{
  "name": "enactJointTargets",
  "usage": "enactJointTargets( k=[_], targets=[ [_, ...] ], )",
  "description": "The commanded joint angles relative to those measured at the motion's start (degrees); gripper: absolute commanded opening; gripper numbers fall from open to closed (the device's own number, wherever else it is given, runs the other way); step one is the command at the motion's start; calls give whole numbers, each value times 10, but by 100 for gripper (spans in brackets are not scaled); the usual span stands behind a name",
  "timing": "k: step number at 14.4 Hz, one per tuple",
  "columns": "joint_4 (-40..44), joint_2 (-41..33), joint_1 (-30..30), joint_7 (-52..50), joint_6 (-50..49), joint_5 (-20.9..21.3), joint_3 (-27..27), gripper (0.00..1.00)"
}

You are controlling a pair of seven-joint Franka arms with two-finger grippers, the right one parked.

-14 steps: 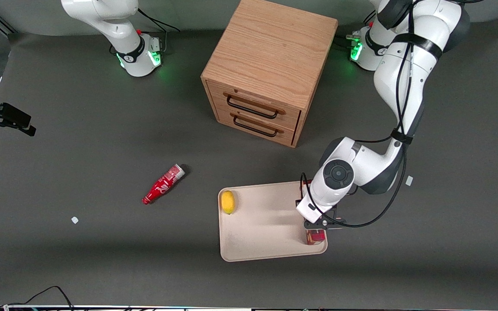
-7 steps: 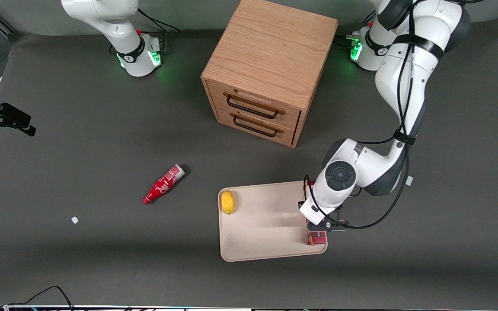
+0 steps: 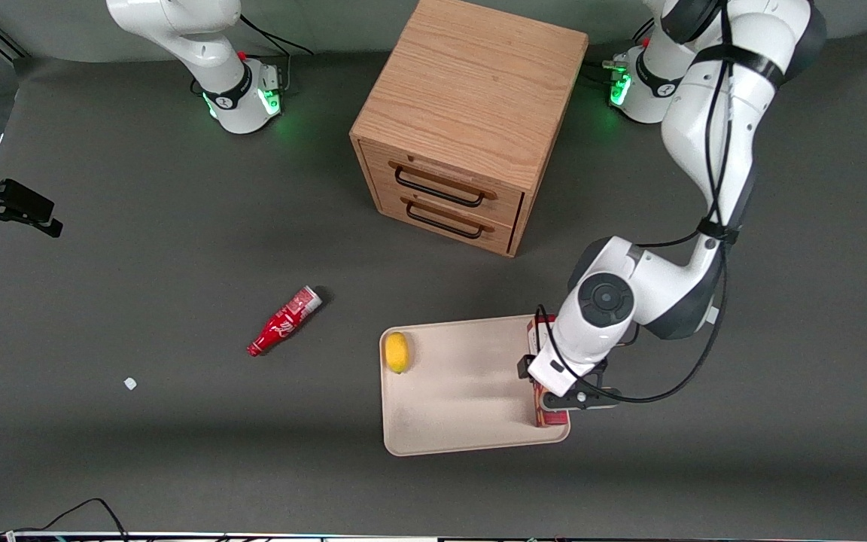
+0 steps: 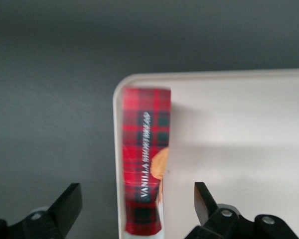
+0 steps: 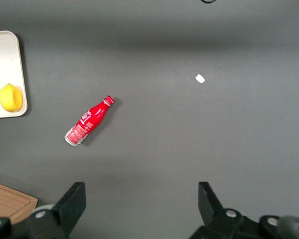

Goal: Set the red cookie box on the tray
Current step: 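Open the left gripper to release the box on the tray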

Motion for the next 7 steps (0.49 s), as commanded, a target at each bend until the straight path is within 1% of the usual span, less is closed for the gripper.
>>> enactJointTargets(
  k=[1, 2, 4, 6, 7],
  targets=[
    [-75, -105, 29, -3, -17, -53, 4, 100],
    [-94, -134, 38, -3, -22, -68, 4, 100],
    [-104, -185, 63, 16, -80, -94, 4, 100],
    [-105, -233, 101, 70, -148, -142, 5, 100],
    [-108, -257, 123, 104, -184, -149, 5, 100]
  ],
)
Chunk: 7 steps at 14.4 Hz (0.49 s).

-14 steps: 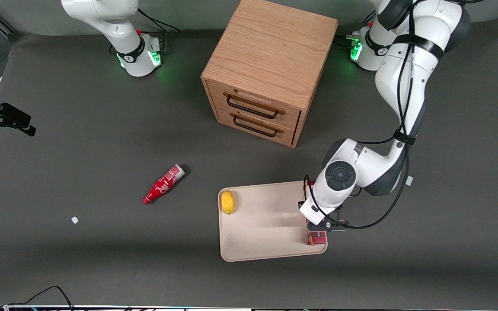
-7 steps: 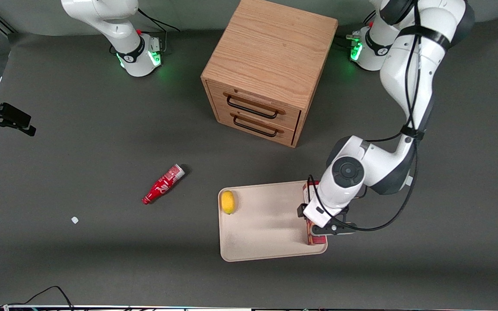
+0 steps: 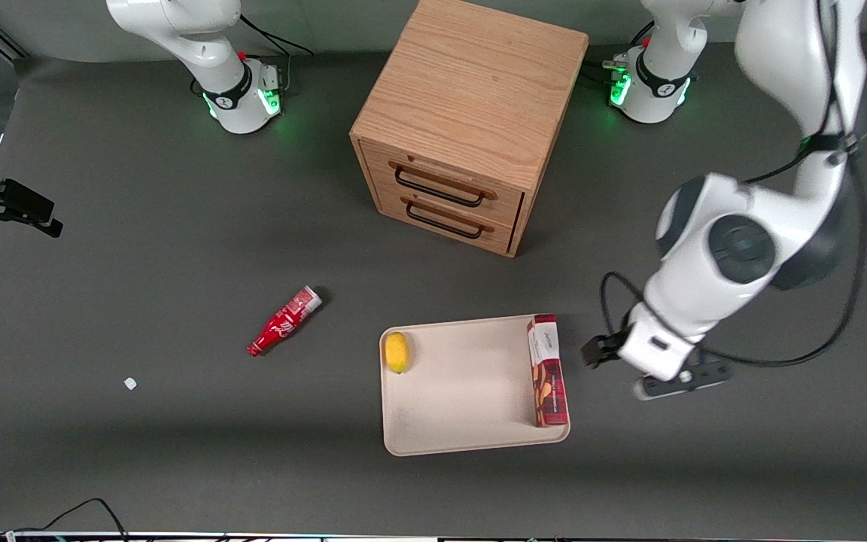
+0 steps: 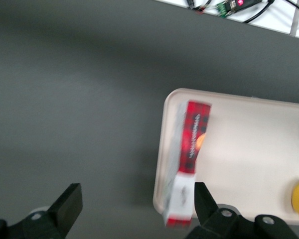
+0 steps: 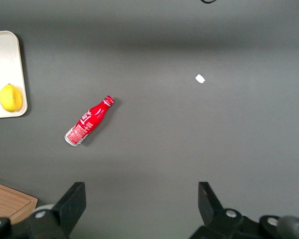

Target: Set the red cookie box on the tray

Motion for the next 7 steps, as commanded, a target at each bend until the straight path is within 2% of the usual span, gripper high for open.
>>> enactJointTargets(
  k=[1, 5, 7],
  targets=[
    [-54, -95, 62, 96, -77, -34, 1, 100],
    [-87, -181, 122, 240, -160, -35, 25, 100],
    [-128, -237, 151, 277, -171, -37, 26, 100]
  ],
)
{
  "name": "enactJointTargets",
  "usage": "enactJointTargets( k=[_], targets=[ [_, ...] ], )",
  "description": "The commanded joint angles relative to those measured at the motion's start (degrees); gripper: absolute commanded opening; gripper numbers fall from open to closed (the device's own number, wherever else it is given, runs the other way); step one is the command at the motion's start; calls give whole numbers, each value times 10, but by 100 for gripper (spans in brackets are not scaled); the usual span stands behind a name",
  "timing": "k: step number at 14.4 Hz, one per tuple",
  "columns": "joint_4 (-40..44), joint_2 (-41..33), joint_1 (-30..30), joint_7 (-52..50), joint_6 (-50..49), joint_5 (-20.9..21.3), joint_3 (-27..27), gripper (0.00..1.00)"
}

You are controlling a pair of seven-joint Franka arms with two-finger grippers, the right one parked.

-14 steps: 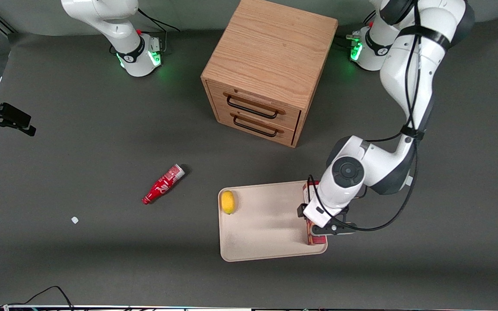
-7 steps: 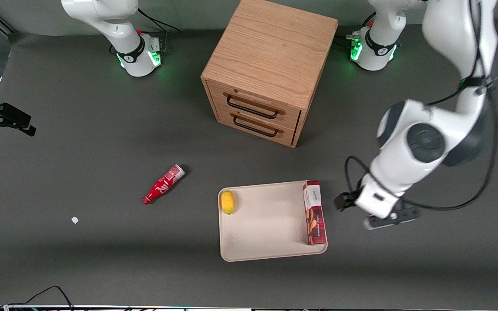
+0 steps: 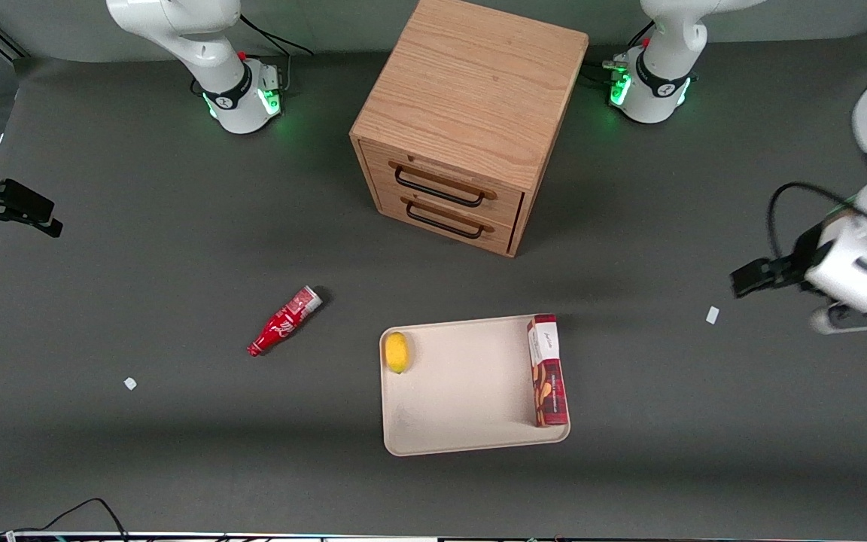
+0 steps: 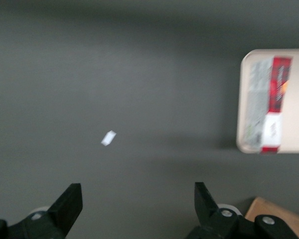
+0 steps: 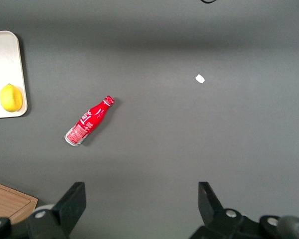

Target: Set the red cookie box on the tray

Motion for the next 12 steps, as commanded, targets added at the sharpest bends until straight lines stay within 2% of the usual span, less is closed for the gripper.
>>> enactJointTargets(
  k=[1, 6, 12],
  targets=[
    [-86, -98, 32, 50, -9, -12, 0, 100],
    [-88, -168, 50, 83, -77, -41, 0, 100],
    [-85, -175, 37, 100, -89, -43, 11, 100]
  ],
)
